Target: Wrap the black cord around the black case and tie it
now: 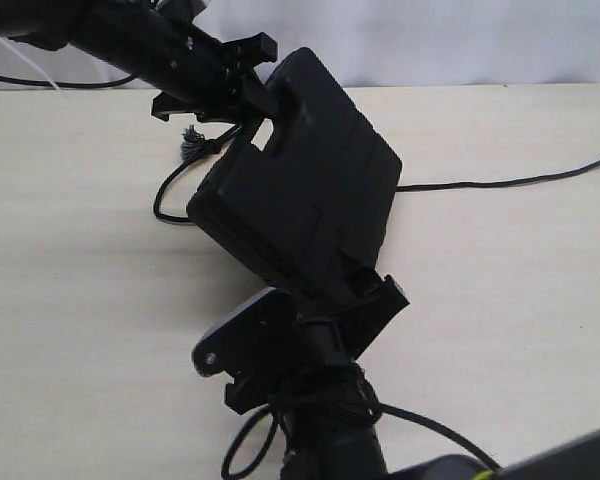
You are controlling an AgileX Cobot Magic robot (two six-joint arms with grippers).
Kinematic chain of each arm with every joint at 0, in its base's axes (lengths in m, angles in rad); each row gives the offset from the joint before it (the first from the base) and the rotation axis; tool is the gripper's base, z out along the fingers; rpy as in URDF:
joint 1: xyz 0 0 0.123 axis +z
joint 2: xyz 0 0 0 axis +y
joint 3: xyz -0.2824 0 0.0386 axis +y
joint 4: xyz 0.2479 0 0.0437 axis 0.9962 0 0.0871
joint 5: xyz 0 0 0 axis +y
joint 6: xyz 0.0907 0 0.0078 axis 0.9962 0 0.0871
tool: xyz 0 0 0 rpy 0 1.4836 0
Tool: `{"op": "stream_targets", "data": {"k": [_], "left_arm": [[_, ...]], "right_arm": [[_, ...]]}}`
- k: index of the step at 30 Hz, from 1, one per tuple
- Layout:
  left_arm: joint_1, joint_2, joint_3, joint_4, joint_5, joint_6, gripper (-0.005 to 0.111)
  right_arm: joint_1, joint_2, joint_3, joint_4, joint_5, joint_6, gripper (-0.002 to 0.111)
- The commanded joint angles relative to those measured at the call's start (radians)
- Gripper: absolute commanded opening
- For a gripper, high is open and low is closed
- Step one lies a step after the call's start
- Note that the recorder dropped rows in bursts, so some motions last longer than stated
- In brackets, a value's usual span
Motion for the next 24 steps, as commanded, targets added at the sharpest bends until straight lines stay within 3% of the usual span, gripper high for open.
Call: {"op": "stream_targets", "data": {"k": [1, 18, 20, 22, 24], "left_arm": [[-0.002, -0.022, -0.016, -0.029, 0.014, -0.004, 0.000], [-0.002, -0.022, -0.016, -0.031, 0.045, 0.001, 0.000], [-0.002, -0.022, -0.016, -0.031, 0.043, 0.001, 0.000], [-0.002, -0.022, -0.016, -0.031, 0.037, 0.001, 0.000], [-0.002, -0.022, -0.016, -0.024, 0.046, 0.022, 0.000]], "right_arm": [[-0.048, 0.080, -0.092, -0.004, 0.021, 0.007, 0.098], [-0.222, 0.204, -0.289, -0.004, 0.059, -0.125, 0.097], [-0.227, 0.204, -0.289, -0.004, 0.059, -0.125, 0.087], [-0.223, 0.204, -0.289, -0.004, 0.059, -0.127, 0.070], [-0.218, 0.204, -0.289, -0.004, 0.048, -0.146, 0.040]]}}
